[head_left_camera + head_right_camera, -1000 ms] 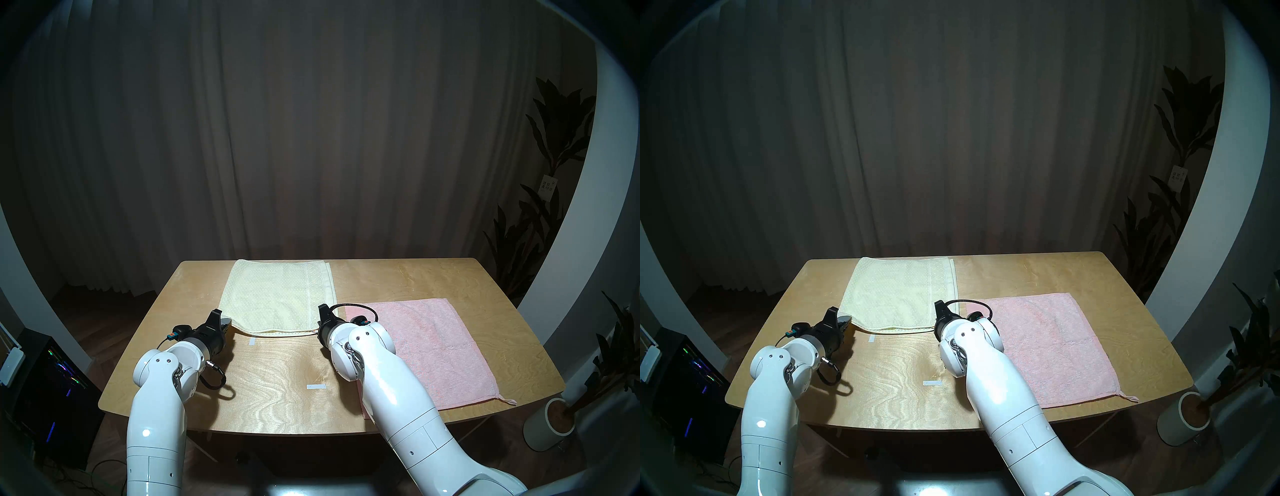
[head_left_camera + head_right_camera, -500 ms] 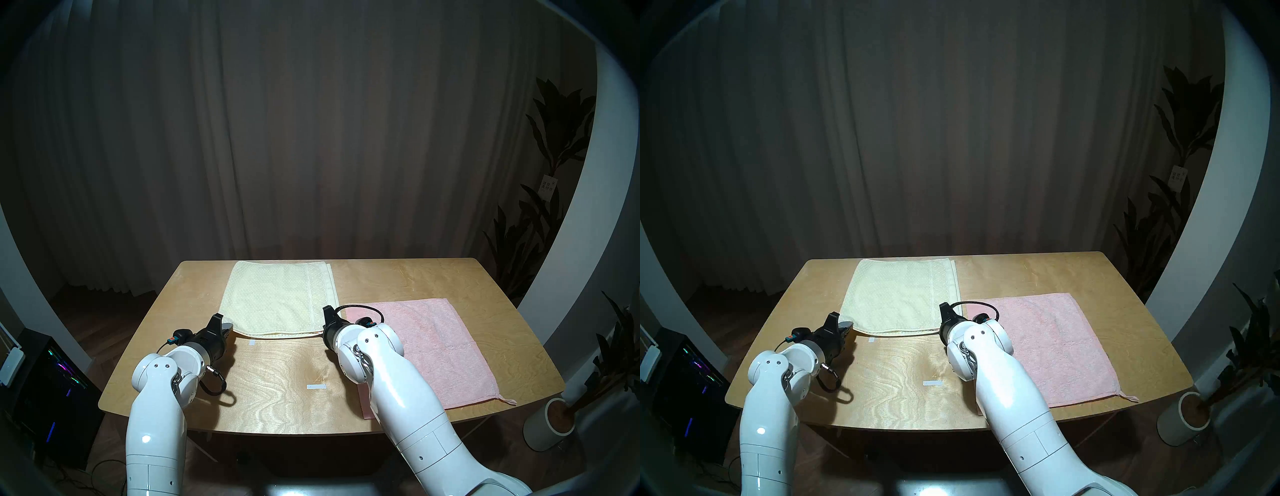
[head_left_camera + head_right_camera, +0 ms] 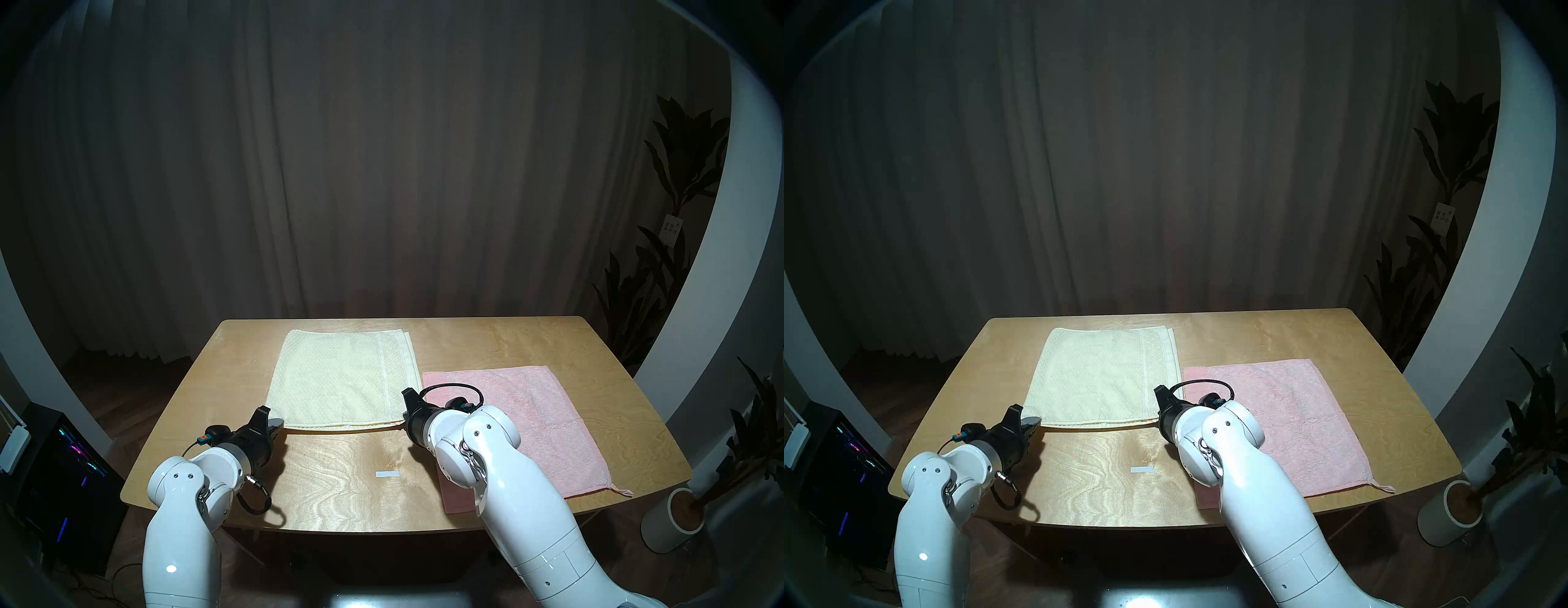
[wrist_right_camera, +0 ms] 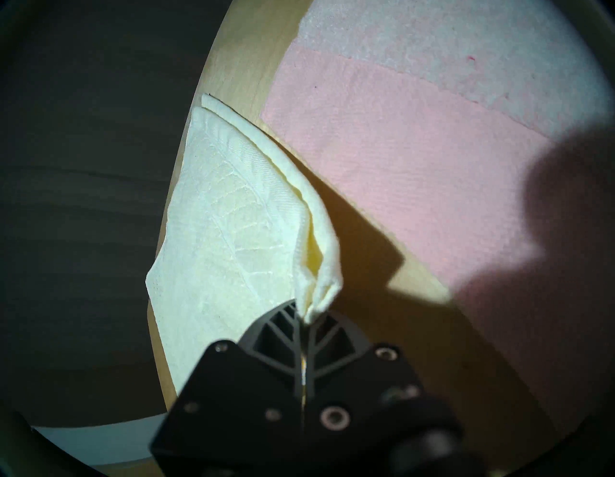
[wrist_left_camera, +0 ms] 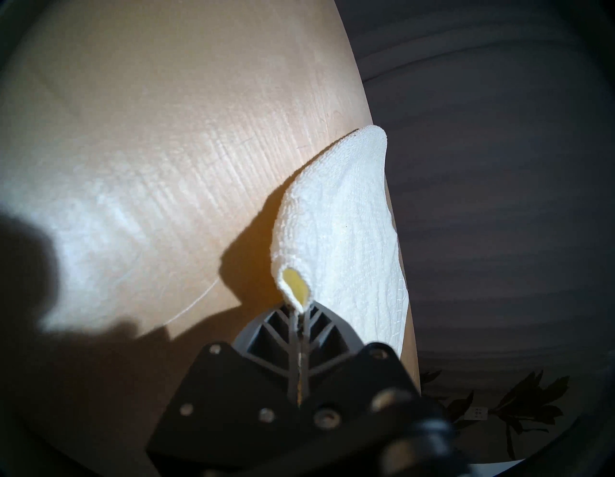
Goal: Fold each towel twice and stack them on table
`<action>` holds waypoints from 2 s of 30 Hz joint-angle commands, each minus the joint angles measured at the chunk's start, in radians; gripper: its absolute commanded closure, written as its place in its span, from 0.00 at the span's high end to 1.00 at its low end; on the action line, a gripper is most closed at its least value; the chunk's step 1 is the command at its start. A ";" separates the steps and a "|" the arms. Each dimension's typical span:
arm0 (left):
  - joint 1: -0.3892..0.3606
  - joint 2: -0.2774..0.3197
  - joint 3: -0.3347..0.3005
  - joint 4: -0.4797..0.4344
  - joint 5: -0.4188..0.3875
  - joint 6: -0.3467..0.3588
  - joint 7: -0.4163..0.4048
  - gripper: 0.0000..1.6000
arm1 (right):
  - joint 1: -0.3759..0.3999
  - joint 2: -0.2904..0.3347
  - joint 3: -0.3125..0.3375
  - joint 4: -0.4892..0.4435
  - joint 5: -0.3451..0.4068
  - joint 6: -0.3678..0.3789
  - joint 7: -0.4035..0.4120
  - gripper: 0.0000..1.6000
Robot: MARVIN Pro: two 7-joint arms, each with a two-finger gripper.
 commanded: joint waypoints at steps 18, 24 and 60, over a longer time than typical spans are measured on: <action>0.132 0.022 -0.132 -0.160 -0.054 0.058 -0.012 0.00 | -0.063 0.077 0.024 -0.198 0.143 0.144 -0.145 0.00; 0.128 0.017 -0.149 -0.169 -0.070 0.069 -0.015 0.00 | -0.035 0.052 0.028 -0.196 0.148 0.126 -0.163 0.00; -0.102 0.042 -0.103 -0.099 -0.060 0.001 0.012 0.00 | 0.150 -0.038 -0.007 -0.039 0.035 0.039 -0.067 0.00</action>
